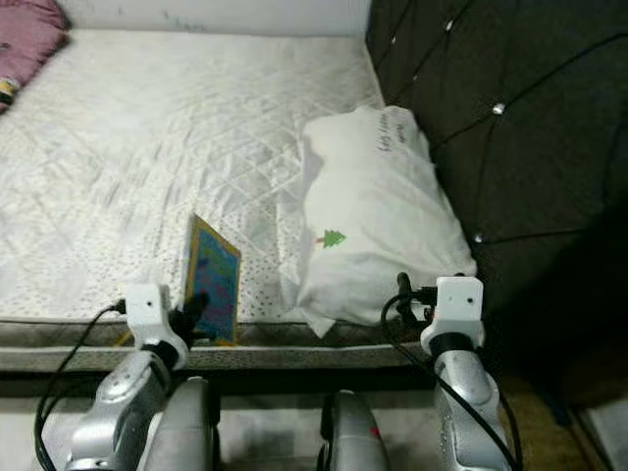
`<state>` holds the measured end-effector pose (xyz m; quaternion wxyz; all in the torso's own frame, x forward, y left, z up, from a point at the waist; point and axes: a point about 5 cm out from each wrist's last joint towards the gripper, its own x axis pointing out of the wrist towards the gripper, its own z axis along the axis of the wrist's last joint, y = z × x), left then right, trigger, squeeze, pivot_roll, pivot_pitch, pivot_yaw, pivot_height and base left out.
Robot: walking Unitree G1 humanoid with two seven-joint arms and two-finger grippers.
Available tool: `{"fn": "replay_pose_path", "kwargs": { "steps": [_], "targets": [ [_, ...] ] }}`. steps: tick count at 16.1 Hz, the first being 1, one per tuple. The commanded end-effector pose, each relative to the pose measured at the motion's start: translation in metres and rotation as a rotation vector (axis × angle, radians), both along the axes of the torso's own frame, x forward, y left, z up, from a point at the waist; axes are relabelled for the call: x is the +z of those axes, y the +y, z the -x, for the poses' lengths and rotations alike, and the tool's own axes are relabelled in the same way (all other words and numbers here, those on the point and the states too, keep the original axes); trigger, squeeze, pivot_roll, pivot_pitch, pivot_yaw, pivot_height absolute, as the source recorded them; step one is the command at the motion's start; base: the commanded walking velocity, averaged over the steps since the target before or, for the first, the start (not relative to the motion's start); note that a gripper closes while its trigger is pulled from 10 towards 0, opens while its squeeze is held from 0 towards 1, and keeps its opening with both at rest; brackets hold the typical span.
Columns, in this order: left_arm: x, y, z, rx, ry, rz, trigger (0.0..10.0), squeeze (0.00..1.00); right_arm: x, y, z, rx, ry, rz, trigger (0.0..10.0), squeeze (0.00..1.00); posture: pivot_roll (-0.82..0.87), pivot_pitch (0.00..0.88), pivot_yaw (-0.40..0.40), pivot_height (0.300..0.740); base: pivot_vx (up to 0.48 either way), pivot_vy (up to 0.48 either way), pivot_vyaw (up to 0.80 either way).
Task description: Clean up the room
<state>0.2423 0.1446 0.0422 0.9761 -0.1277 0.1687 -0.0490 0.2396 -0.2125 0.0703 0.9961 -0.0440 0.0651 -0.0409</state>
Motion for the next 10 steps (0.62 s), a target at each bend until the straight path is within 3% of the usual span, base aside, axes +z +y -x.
{"fn": "replay_pose_path", "kwargs": {
  "steps": [1,6,10],
  "targets": [
    [0.007,0.002,-0.005,0.017,-0.029,0.003,10.0,0.0,-0.002,-0.002,0.001,-0.002,0.016,0.009,10.0,0.0,-0.05,0.091,-0.038,0.651,0.0,0.0,0.0],
    [0.012,0.009,-0.013,0.074,-0.041,0.034,10.0,0.0,-0.001,-0.006,0.011,0.015,0.035,0.025,10.0,0.0,-0.06,0.148,-0.071,0.651,0.0,0.0,0.0],
    [0.019,0.015,-0.038,0.073,-0.071,0.107,10.0,0.0,0.006,-0.018,0.028,0.031,0.061,0.065,10.0,0.0,-0.12,0.201,-0.119,0.651,0.0,0.0,0.0]
  ]
}}
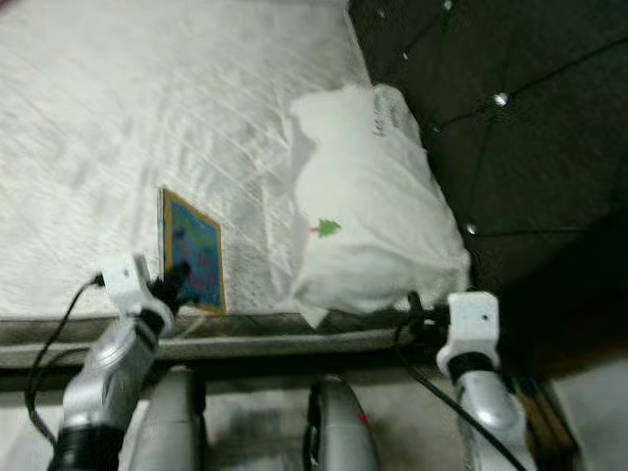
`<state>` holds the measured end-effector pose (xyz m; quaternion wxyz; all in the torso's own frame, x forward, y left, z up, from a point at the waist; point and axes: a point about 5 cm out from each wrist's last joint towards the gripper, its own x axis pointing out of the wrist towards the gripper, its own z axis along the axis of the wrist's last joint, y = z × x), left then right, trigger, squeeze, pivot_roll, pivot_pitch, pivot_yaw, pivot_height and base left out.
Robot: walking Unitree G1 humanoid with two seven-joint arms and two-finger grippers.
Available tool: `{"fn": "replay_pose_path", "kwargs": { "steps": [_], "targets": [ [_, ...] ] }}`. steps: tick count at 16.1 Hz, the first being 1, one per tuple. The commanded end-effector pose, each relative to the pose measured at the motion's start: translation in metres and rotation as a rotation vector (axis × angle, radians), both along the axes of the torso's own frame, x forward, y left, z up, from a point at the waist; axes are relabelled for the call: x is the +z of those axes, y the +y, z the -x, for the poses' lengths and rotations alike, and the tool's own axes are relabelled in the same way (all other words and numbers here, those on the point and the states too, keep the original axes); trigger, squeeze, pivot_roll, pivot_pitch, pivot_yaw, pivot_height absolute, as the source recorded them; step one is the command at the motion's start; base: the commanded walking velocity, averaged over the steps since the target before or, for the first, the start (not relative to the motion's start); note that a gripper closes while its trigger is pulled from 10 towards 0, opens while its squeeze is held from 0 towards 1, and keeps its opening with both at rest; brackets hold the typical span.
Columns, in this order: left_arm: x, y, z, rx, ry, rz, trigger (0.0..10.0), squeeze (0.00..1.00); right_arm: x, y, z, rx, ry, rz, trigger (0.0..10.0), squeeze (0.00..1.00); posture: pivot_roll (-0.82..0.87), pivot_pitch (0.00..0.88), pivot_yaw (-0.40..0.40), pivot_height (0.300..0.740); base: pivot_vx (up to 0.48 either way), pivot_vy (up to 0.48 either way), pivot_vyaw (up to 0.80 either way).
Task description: Clean up the room
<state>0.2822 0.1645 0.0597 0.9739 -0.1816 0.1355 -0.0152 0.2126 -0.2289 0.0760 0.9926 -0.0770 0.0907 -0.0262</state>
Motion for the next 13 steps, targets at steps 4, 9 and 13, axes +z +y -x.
{"fn": "replay_pose_path", "kwargs": {
  "steps": [4,9,13],
  "targets": [
    [0.008,-0.024,-0.026,-0.092,-0.001,0.115,10.0,0.0,0.01,-0.013,0.007,-0.002,0.015,0.023,10.0,0.0,-0.17,0.228,-0.139,0.646,0.0,0.0,0.0],
    [0.01,-0.045,-0.04,-0.132,0.004,0.194,10.0,0.0,0.013,-0.011,0.014,-0.002,0.016,0.017,10.0,0.0,-0.21,0.231,-0.131,0.623,0.0,0.0,0.0],
    [0.012,-0.04,-0.05,-0.119,-0.003,0.188,10.0,0.0,0.012,-0.006,0.015,0.015,0.009,-0.01,10.0,0.0,-0.2,0.232,-0.113,0.603,0.0,0.0,0.0]
  ]
}}
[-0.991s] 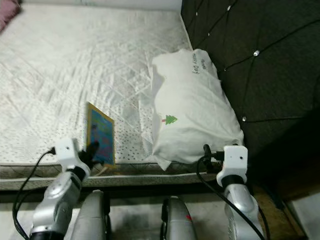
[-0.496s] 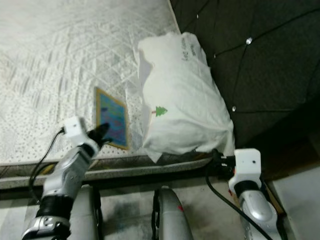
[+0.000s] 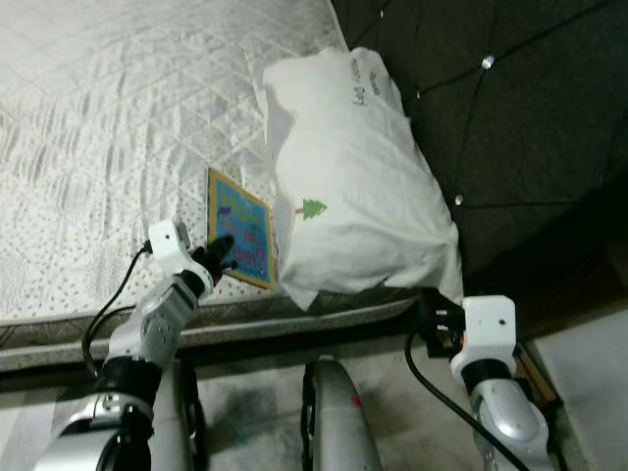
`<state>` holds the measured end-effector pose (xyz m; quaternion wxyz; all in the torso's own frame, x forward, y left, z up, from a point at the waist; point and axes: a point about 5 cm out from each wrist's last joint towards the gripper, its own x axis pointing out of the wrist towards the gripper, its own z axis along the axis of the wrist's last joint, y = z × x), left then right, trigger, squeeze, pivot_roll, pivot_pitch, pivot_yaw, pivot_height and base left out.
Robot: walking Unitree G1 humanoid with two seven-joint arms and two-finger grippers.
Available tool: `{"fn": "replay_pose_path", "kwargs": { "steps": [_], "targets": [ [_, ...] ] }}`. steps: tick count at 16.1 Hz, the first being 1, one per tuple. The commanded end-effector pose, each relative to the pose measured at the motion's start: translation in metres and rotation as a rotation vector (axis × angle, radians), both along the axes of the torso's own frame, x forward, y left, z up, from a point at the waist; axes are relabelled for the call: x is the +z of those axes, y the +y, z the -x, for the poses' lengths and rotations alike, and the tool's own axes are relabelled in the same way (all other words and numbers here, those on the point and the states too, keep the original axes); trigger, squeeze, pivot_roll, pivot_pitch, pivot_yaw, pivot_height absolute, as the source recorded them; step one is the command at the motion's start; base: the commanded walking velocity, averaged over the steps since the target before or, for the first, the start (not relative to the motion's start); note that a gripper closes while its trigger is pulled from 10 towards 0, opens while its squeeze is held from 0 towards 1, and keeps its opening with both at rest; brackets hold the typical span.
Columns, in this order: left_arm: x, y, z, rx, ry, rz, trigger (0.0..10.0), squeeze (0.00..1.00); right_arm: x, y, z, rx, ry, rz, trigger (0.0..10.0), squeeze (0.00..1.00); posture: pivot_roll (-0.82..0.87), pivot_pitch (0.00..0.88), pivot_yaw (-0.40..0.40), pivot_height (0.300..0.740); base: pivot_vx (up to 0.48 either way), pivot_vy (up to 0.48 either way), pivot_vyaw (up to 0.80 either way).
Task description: Clean up the room
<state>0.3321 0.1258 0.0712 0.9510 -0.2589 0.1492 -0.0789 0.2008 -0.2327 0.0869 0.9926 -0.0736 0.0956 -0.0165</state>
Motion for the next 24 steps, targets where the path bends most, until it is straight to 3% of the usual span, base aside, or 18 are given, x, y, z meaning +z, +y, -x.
{"fn": "replay_pose_path", "kwargs": {
  "steps": [1,5,15,24],
  "targets": [
    [0.001,0.0,-0.002,-0.003,-0.018,0.014,10.0,0.0,0.001,-0.001,0.002,-0.002,-0.001,-0.005,10.0,0.0,-0.19,0.232,-0.112,0.593,0.0,0.0,0.0],
    [0.006,0.005,-0.008,0.028,-0.056,0.01,10.0,0.0,-0.002,0.003,-0.007,-0.02,-0.006,-0.018,10.0,0.0,-0.17,0.225,-0.087,0.563,0.0,0.0,0.0],
    [0.022,0.019,-0.026,0.069,-0.116,0.056,10.0,0.0,-0.002,0.0,-0.007,-0.028,-0.012,0.011,10.0,0.0,-0.18,0.219,-0.092,0.563,0.0,0.0,0.0],
    [0.037,0.031,-0.042,0.105,-0.145,0.133,10.0,0.0,0.005,-0.014,0.009,-0.031,0.007,0.07,10.0,0.0,-0.26,0.241,-0.124,0.563,0.0,0.0,0.0]
  ]
}}
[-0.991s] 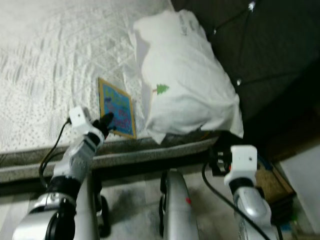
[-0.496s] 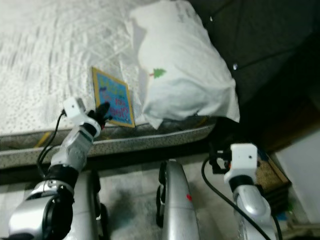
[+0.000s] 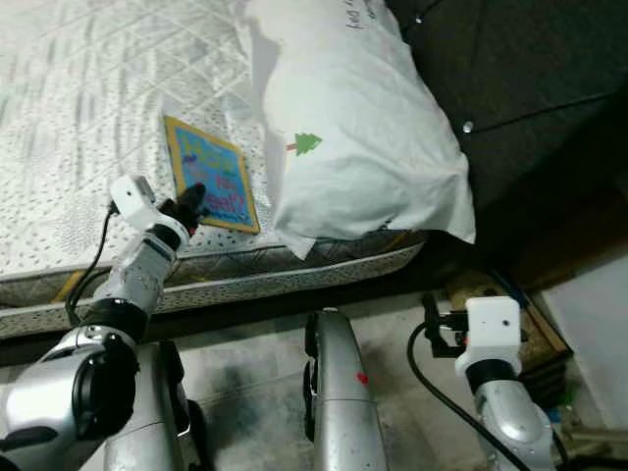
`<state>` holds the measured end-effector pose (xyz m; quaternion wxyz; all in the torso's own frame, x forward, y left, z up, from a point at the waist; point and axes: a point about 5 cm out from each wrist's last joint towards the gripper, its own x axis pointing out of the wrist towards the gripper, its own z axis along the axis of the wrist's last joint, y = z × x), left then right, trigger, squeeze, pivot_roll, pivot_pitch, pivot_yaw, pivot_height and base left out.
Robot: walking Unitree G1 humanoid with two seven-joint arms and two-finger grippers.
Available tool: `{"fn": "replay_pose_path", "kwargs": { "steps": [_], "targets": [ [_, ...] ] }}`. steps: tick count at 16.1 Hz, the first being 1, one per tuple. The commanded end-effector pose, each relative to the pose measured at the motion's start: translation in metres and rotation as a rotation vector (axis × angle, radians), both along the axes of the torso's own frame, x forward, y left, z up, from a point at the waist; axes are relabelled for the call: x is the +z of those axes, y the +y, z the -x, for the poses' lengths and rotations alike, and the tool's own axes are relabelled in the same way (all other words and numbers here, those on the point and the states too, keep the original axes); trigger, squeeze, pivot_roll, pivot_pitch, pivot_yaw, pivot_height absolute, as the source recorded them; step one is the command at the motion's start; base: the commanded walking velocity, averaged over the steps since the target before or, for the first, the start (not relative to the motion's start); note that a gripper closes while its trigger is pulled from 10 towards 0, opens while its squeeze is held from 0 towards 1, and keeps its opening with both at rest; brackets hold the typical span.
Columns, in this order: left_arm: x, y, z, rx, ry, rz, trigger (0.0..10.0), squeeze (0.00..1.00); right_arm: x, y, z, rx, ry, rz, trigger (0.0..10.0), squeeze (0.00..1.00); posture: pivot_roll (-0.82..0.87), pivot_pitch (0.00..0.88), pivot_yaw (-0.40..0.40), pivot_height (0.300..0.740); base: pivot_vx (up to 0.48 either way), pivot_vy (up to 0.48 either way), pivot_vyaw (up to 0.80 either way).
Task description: Clean up the room
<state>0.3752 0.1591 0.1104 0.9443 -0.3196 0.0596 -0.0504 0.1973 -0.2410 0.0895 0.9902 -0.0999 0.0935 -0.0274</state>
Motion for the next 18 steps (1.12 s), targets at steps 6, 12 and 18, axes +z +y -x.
{"fn": "replay_pose_path", "kwargs": {
  "steps": [6,12,18],
  "targets": [
    [-0.012,-0.037,0.003,-0.166,0.071,0.07,10.0,0.0,0.007,-0.005,0.006,0.016,0.013,0.044,10.0,0.0,-0.27,0.241,-0.137,0.563,0.0,0.0,0.0],
    [-0.019,-0.032,0.005,-0.145,0.115,0.07,10.0,0.0,0.007,-0.008,0.006,0.007,0.016,0.053,10.0,0.0,-0.27,0.243,-0.131,0.563,0.0,0.0,0.0],
    [-0.018,-0.01,0.003,-0.092,0.146,-0.044,10.0,1.0,0.007,-0.01,0.006,0.0,0.013,0.059,10.0,0.0,-0.27,0.237,-0.129,0.563,0.0,0.0,0.0]
  ]
}}
